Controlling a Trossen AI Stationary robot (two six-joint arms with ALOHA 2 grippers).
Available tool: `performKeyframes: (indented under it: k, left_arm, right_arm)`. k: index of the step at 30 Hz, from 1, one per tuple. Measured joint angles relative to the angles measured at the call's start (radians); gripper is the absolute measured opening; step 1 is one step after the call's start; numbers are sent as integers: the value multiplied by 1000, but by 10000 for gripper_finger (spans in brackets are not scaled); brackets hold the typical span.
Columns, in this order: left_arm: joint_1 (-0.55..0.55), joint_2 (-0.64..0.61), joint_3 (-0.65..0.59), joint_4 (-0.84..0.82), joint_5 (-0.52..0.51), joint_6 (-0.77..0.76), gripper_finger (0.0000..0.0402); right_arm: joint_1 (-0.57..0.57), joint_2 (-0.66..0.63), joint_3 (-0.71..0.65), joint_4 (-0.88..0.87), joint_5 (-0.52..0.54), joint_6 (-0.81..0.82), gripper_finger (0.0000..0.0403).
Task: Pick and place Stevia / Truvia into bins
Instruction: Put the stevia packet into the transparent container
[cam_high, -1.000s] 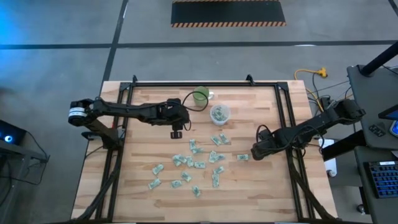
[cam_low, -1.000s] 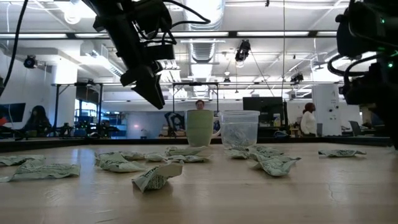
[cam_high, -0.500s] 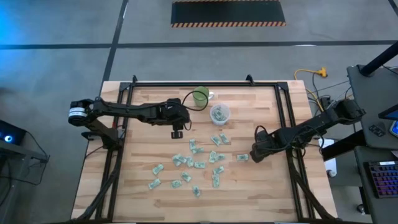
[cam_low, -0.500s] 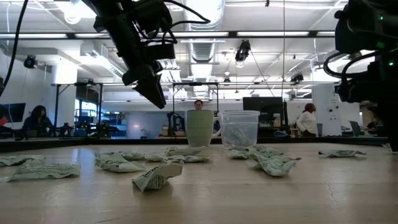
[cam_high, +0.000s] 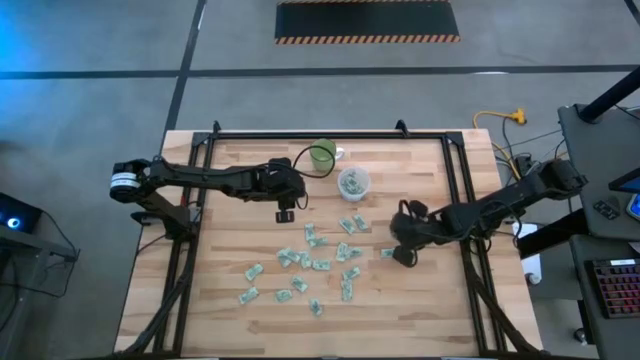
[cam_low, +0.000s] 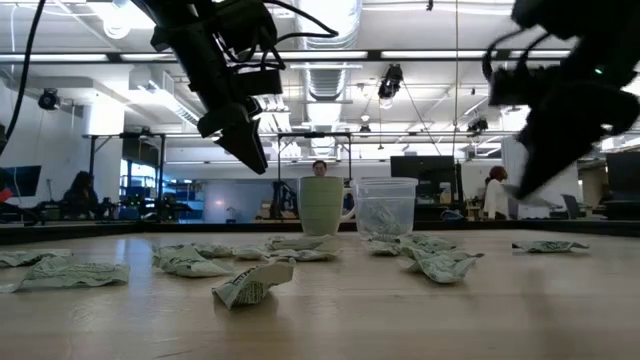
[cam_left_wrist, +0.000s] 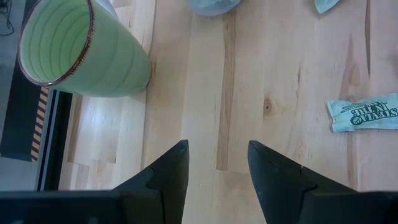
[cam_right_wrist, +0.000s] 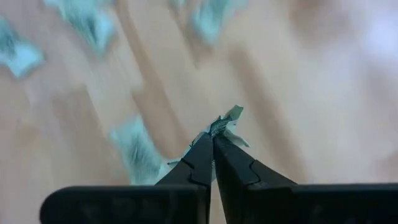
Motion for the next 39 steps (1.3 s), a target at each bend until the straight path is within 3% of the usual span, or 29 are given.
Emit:
performKeyframes:
  k: [7,14,17,23,29,33,39]
  left_arm:
    - [1,0,0,0,0,0,148]
    - [1,1,0,0,-1,-27,148]
    - [0,1,-2,0,0,-52,148]
    - [0,1,-21,2,-1,-80,148]
    - [0,1,-64,76,0,-80,148]
    - [-1,1,-65,80,3,-85,148]
    - [-13,1,-65,80,30,-104,148]
  right_arm:
    - [-24,-1,36,237,369,-413,9]
    - [-166,-1,36,503,390,-719,9]
    - [-256,-1,36,540,327,-758,9]
    - [-464,-1,36,551,40,-759,9]
    - [-612,16,36,600,-170,-732,9]
    - [-653,72,36,659,-247,-728,9]
    - [-655,175,42,677,-261,-751,20]
